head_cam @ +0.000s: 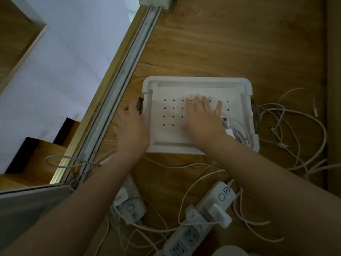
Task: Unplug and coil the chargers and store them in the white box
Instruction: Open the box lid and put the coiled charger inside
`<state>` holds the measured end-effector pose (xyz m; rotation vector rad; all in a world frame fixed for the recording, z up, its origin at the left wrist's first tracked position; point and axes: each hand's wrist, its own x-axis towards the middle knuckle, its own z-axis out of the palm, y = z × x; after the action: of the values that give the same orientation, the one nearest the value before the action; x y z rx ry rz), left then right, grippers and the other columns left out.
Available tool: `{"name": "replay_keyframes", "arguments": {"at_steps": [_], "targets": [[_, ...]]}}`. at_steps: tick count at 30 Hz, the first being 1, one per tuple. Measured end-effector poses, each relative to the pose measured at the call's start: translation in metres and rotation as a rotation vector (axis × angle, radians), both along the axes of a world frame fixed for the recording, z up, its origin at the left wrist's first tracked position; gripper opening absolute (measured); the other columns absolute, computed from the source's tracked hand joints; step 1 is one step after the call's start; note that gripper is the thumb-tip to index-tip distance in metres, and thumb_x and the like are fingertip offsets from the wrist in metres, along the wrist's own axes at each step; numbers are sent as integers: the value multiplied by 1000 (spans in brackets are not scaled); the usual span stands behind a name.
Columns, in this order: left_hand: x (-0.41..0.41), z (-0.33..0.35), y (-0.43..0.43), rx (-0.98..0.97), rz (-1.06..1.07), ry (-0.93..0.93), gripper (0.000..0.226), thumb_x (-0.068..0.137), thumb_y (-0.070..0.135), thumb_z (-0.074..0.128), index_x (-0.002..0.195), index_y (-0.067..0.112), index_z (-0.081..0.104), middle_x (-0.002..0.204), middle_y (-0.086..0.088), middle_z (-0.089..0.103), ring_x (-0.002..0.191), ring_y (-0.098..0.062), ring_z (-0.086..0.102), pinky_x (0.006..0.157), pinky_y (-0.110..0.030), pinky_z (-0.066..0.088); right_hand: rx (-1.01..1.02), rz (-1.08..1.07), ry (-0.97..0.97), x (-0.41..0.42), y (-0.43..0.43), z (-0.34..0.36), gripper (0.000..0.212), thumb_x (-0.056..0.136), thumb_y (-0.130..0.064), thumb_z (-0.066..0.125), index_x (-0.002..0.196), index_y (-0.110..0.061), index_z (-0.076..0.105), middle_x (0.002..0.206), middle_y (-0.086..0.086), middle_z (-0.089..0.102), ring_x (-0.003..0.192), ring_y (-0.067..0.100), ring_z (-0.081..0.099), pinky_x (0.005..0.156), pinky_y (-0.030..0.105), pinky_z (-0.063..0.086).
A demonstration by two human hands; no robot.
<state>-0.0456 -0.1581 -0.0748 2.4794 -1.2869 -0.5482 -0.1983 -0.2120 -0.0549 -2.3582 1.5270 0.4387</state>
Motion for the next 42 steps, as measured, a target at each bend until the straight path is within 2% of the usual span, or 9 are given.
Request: {"name": "replay_keyframes", "arguments": {"at_steps": [2,5,8,11,15,19,28,36,42], "targets": [[-20,12,14,-99,-254,-138,35,96,24,44,131,20,43,129,-7,40,121,-23,37,101,-39,29,-134,-9,-50,-5,15,4,67,100,-36,30,148,-8,-7,157,13,-4,145,32,-6,112,58,-4],[-44,12,31,56,-716,-36,30,94,35,45,124,28,44,116,4,38,111,-16,35,90,-30,26,-230,-73,-26,-22,35,7,82,94,-52,33,147,-9,-13,157,15,-9,144,37,-5,112,59,0],[-51,4,36,91,-895,-119,36,93,28,47,128,31,38,114,4,36,105,-14,33,87,-28,26,-162,-243,18,-44,39,7,101,85,-64,43,145,-11,-20,157,14,-8,143,38,2,113,54,12],[-50,0,35,49,-886,-179,36,92,14,47,124,29,41,115,3,39,103,-14,34,85,-27,28,-86,-327,-37,-57,44,5,102,83,-62,50,147,-12,-12,155,12,10,138,34,24,107,43,32],[-47,-2,33,18,-934,-172,34,93,17,50,125,27,45,110,2,41,95,-12,31,78,-24,26,-111,-313,-127,-65,43,5,78,84,-49,57,142,-15,19,135,10,38,121,28,43,93,37,43],[-45,0,30,-38,-959,-157,37,89,10,56,122,25,51,102,3,42,88,-9,25,76,-25,25,-95,-370,-204,-70,39,13,72,82,-46,60,139,-19,25,132,6,40,117,25,48,84,34,46],[-57,36,-3,-327,-919,-234,45,63,-7,76,103,8,64,86,-7,53,78,-24,52,66,-31,43,-436,-359,-465,-64,12,58,72,81,-44,62,139,-16,30,131,3,43,115,21,50,78,29,43],[-35,64,-20,-414,-727,-205,25,83,1,63,108,2,61,93,-13,50,86,-17,37,71,-21,25,-605,-409,-680,-51,2,93,74,78,-46,63,138,-16,33,131,0,44,116,18,51,77,30,44],[1,62,-24,-424,-424,-163,24,90,10,56,113,1,60,103,-16,49,99,-29,43,83,-30,34,-523,-324,-681,-26,18,56,71,76,-41,68,133,-8,41,120,6,52,109,21,55,78,29,47]]}}
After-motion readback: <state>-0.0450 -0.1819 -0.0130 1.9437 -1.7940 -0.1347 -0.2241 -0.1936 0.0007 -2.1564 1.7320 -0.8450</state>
